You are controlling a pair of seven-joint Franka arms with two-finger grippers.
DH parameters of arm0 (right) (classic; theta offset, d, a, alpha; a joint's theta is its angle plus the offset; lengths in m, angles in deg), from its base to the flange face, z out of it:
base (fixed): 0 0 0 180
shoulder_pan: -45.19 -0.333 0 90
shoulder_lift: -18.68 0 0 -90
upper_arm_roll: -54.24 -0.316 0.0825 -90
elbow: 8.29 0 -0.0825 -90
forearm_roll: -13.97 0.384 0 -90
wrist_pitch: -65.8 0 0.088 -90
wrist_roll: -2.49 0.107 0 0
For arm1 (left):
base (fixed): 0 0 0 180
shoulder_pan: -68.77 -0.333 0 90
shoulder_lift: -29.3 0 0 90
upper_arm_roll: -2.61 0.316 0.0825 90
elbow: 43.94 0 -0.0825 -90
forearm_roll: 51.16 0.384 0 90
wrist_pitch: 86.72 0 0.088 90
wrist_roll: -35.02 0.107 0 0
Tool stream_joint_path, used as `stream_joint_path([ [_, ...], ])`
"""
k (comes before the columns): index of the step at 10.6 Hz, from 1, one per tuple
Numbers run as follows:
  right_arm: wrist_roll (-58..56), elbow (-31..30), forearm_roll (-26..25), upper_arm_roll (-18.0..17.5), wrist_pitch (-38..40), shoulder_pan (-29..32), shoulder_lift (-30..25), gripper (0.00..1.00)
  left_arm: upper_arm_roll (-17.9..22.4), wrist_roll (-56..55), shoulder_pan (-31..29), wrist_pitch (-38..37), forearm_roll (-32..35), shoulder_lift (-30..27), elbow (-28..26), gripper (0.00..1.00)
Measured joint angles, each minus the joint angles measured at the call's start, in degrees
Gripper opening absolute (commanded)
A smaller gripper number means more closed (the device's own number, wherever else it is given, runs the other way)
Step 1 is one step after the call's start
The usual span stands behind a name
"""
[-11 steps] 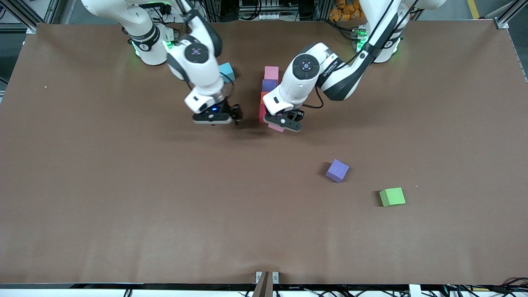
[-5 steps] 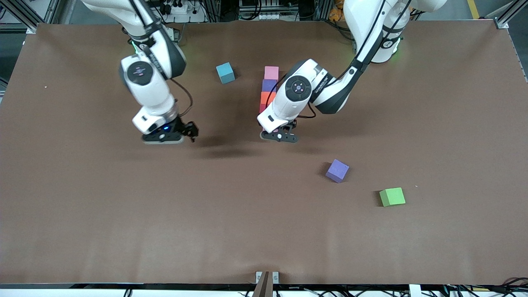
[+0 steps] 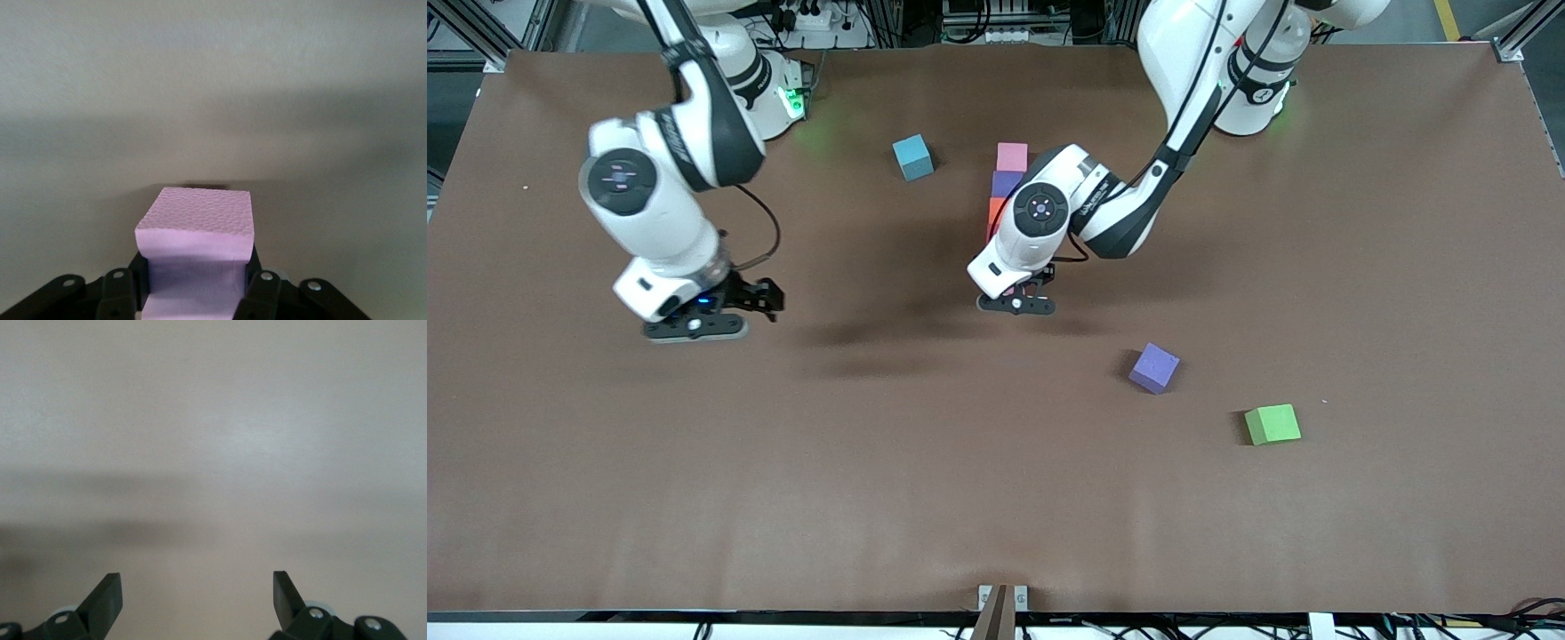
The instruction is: Arrange blocks into number 1
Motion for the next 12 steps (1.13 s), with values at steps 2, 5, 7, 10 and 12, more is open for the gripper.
stream_joint_path([
  [2,-1.81,8.29,0.00,-0.03,9.45,1.66,0.17,1.00,0.13,-0.25,1.22,0.00,0.00,0.74,0.17,0.00],
  [5,-3.61,16.93,0.00,0.04,16.98,6.21,0.25,1.00,0.64,-0.75,2.43,-0.11,0.00,1.08,0.24,0.00],
  [7,-4.20,20.95,0.02,0.96,20.71,7.59,0.22,1.00,0.91,-0.76,2.84,-0.19,0.00,1.58,0.36,0.00],
  [10,-5.15,24.47,7.74,7.20,22.34,7.69,-0.39,1.00,1.16,-0.76,3.18,-0.41,0.00,1.65,0.53,0.99],
  [12,-11.45,24.90,11.42,11.85,22.73,8.08,-1.12,1.00,1.24,-0.76,3.28,-0.74,0.00,1.76,0.56,1.00],
])
